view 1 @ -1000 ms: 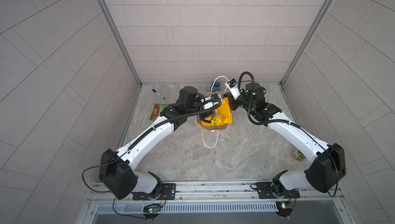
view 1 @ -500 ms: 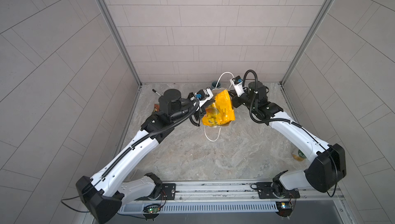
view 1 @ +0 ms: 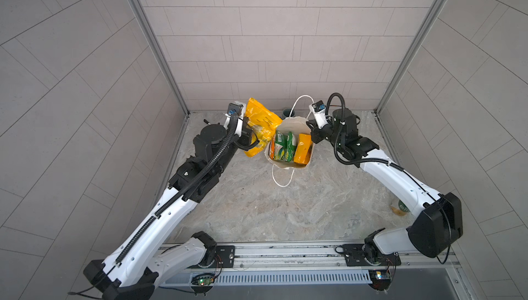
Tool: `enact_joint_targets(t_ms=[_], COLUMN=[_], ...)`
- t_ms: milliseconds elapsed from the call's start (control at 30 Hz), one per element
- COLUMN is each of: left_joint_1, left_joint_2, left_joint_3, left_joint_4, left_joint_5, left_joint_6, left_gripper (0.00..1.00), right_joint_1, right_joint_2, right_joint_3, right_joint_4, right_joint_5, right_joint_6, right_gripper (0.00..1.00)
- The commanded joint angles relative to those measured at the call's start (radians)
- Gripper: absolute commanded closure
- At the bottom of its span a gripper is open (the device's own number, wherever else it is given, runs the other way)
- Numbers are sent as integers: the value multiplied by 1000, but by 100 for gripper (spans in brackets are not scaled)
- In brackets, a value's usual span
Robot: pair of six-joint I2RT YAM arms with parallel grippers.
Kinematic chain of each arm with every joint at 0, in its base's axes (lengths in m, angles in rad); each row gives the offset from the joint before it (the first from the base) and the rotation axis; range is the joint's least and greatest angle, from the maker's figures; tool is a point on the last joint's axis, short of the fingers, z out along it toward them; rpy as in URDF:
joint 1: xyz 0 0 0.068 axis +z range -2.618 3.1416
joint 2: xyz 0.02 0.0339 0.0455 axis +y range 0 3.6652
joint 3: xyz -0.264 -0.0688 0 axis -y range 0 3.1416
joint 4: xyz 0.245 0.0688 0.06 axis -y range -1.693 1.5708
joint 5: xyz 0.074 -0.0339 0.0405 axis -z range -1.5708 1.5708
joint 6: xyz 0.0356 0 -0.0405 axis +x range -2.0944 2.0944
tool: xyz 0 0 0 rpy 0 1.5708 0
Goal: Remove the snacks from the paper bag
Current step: 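Lift the yellow packet out and lower it beside the green packet, then open the left gripper to release the yellow packet on the table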
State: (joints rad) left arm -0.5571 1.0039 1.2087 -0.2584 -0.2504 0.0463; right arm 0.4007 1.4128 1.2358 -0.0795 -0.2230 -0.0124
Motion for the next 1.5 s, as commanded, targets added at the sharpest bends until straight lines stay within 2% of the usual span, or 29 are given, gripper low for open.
enact_joint_targets(t_ms=[0,200,300,400,700,1400,1433,1467], left_joint_1=[82,312,366,393,444,480,480,479], left_joint_2=[-24,-39,-8,34,59,163,171,177], left_joint_3=[-24,-273,-380,-420,-508,-543,-535,-529], left_joint_4=[-88,-32,45,54,107,123,114,109], left_joint_5=[-193,-72,-30,-58,-79,-118,-128,-129], left_joint_6=[-105,-248,-292,-291,-349,-319,-321,-322], left_gripper=[100,100,100,100,100,100,99,93], right_joint_1=[-7,-10,-10,-10,-10,-10,-10,-10], right_joint_2=[-33,-18,-8,-19,-7,7,4,-1], right_joint_3=[33,34,39,37,25,35,37,32], right_joint_4=[48,57,63,52,75,71,66,70], right_joint_5=[13,-4,-9,-9,-14,-37,-35,-35], right_joint_6=[15,20,23,21,18,28,27,27], right_gripper=[100,100,100,100,100,100,100,100])
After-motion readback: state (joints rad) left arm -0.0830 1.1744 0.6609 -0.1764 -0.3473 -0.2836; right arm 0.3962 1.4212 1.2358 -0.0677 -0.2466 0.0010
